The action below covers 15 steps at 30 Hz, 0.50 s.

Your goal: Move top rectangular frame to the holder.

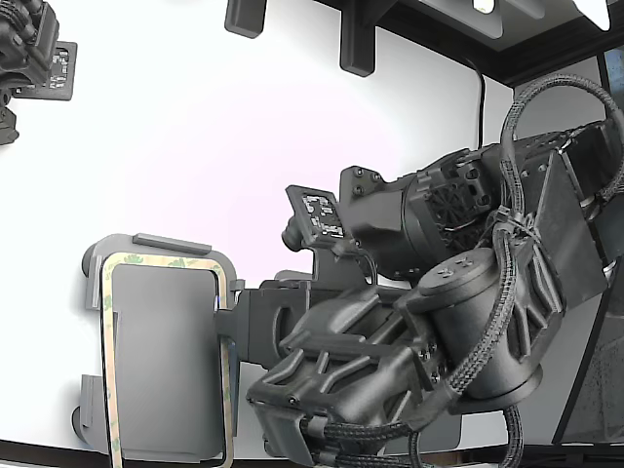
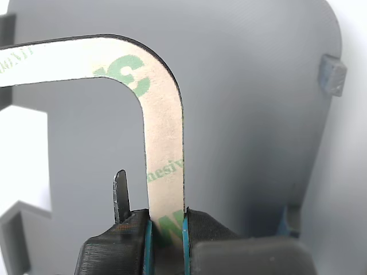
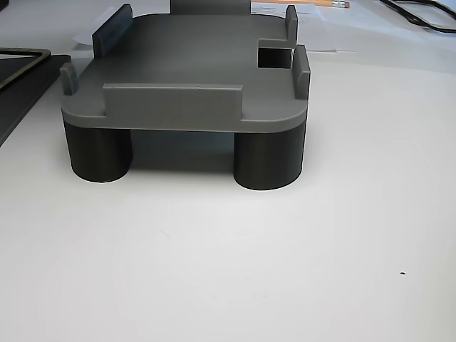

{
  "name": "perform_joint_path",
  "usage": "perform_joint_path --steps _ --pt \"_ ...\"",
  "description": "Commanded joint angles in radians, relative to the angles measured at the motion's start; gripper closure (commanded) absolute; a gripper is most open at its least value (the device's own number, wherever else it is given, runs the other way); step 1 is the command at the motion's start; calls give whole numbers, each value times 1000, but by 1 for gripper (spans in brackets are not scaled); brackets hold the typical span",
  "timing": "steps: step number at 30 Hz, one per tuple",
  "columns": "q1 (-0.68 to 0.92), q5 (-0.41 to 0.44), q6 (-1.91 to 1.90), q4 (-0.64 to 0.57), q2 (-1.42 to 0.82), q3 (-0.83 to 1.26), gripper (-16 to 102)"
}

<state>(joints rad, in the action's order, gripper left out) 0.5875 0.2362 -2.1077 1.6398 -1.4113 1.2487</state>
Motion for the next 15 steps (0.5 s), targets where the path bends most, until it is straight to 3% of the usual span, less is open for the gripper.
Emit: perform_joint_path --steps 1,15 --pt "-25 -9 -21 -5 -38 3 97" --pt "-52 -44 -60 11 75 -87 97"
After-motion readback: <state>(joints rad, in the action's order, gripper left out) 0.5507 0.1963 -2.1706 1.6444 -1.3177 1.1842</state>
